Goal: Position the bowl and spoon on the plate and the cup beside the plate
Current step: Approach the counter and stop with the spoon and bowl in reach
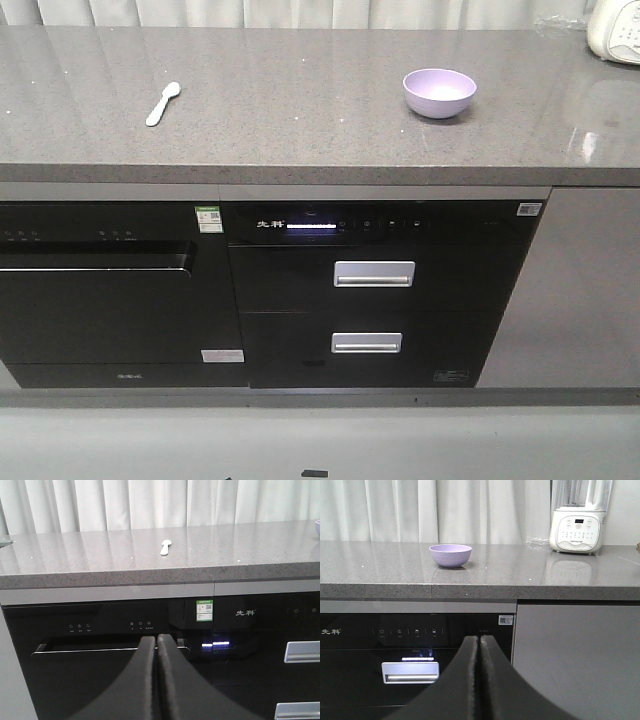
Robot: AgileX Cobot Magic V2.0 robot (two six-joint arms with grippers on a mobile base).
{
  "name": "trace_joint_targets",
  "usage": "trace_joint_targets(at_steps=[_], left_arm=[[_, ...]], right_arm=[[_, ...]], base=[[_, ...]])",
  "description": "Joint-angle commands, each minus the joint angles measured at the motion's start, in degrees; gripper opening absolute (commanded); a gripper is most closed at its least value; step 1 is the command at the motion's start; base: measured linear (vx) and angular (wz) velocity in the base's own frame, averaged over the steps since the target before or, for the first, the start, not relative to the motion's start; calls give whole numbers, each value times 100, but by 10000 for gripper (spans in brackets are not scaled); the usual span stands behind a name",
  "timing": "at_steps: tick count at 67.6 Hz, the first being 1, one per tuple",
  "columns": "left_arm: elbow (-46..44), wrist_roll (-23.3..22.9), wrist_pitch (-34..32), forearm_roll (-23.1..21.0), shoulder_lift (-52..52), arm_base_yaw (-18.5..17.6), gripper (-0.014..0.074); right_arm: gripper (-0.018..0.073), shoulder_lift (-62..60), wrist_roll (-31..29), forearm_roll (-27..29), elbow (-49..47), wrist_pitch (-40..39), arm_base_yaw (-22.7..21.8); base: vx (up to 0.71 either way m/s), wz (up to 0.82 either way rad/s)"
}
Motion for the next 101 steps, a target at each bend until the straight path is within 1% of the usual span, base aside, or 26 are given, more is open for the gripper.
trace_joint_targets(at_steps=[1,101], left_arm=[[-44,-47,-394,-7,-71,-6,-6],[-44,-47,-394,-7,-71,-6,-6]], right_arm=[[-3,-54,-4,-40,21,-427,-29],[-3,-54,-4,-40,21,-427,-29]], base=[[9,1],[7,-3]])
